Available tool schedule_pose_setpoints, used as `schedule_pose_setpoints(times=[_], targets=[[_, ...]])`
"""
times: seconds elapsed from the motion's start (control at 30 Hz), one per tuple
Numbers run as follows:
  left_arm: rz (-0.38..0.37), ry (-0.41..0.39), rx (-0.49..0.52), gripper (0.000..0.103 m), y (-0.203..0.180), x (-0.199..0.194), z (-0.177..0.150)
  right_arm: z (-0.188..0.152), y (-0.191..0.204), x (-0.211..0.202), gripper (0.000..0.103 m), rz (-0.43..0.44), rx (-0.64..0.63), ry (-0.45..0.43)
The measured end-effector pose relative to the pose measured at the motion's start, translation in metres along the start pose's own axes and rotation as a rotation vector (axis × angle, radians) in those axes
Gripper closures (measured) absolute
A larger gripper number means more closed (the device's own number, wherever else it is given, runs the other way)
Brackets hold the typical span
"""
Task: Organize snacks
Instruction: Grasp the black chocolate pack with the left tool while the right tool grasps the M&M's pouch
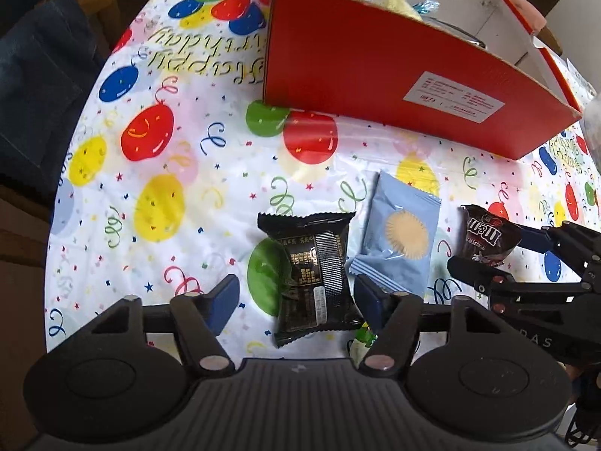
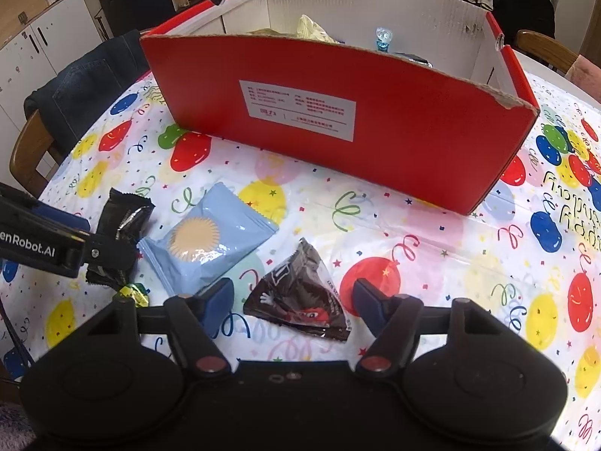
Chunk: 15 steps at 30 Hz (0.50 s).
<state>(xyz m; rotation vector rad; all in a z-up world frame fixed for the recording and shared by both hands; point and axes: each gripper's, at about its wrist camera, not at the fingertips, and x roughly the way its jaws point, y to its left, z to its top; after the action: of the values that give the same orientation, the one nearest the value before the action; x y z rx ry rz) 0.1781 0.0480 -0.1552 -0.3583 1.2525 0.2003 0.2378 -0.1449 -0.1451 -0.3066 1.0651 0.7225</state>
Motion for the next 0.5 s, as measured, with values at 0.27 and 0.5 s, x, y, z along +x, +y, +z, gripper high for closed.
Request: schedule_pose_setpoints(times=[0.27, 0.5], targets=[[-0.041, 0.01, 0.011, 0.061, 0.0002, -0.0011, -0.0009, 0.0028, 0.0013, 0.0003, 0.052, -0.002, 0.001, -0.002], [-0.046, 0.014, 0.033, 0.066, -0.0007, -0.0029, -0.0015, -0.0005, 0.0039, -0.005, 0.057, -0.006, 0.012, -0.006]])
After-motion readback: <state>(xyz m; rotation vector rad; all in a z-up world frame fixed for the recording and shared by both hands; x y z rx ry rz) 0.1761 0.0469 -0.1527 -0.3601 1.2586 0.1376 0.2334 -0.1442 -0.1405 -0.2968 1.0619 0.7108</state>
